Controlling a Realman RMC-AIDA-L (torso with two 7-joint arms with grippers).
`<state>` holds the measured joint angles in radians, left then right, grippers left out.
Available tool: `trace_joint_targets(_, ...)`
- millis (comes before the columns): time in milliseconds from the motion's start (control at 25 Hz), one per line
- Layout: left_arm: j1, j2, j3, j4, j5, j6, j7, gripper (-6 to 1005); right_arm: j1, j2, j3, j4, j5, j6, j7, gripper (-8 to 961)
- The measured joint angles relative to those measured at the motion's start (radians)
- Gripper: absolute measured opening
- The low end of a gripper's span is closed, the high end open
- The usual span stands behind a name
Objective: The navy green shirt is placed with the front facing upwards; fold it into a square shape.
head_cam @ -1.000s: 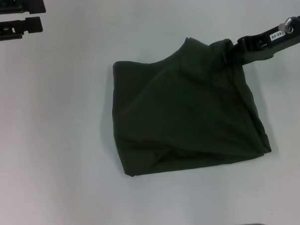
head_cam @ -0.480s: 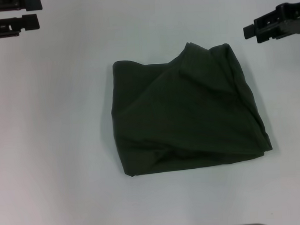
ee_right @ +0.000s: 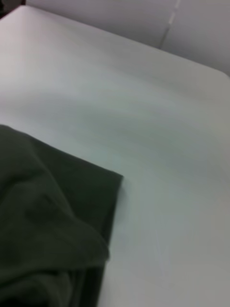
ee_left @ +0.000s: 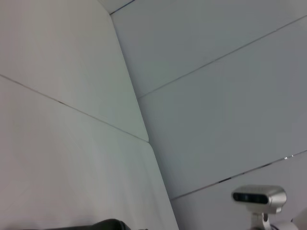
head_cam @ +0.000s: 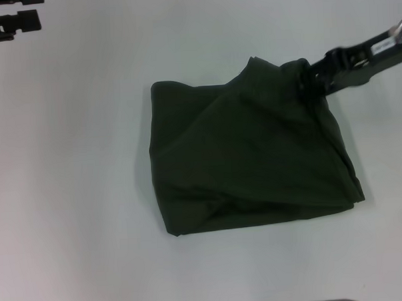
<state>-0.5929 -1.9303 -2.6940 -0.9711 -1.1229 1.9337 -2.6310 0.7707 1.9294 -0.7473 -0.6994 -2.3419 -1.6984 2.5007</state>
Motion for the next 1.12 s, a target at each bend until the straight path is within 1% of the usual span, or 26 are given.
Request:
trace_joint_targets(80, 0.001, 0.006, -0.009, -0.001, 0.000, 0.000, -0.004, 597, 0.004, 0.015, -0.006, 0.021, -0.001, 0.000, -0.012, 534)
trace_joint_targets(160, 0.002, 0.023, -0.022, 0.000, 0.000, -0.001, -0.019, 597, 0.007, 0.023, -0.015, 0.032, -0.001, 0.000, -0.018, 533)
trace_joint_targets(200, 0.002, 0.023, -0.022, 0.000, 0.000, -0.001, -0.019, 597, 0.008, 0.027, -0.023, 0.034, -0.002, 0.001, -0.018, 533)
trace_joint_targets(360, 0.006, 0.036, -0.054, -0.006, 0.000, -0.001, -0.035, 597, 0.009, 0.046, -0.064, 0.036, -0.003, 0.019, -0.021, 531)
trace_joint_targets(520, 0.013, 0.041, -0.069, -0.006, 0.000, 0.002, -0.035, 597, 0.004, 0.067, -0.149, 0.036, -0.006, 0.111, -0.021, 530)
trace_joint_targets(600, 0.015, 0.041, -0.069, -0.003, 0.000, 0.001, -0.036, 597, 0.004, 0.073, -0.193, 0.032, -0.007, 0.158, -0.021, 530)
trace_joint_targets(680, 0.017, 0.041, -0.069, 0.000, 0.000, 0.000, -0.035, 597, 0.006, 0.071, -0.226, 0.027, -0.007, 0.184, -0.019, 530)
trace_joint_targets(760, 0.017, 0.041, -0.070, 0.001, 0.000, 0.000, -0.034, 597, 0.009, 0.064, -0.232, 0.019, -0.008, 0.203, -0.012, 531)
trace_joint_targets(960, 0.017, 0.038, -0.067, 0.006, 0.000, -0.003, -0.029, 597, -0.012, 0.047, -0.193, -0.021, -0.008, 0.266, 0.004, 531)
trace_joint_targets(1120, 0.014, 0.037, -0.068, 0.006, 0.000, -0.004, -0.028, 597, -0.036, 0.023, -0.151, -0.030, -0.007, 0.298, 0.018, 531)
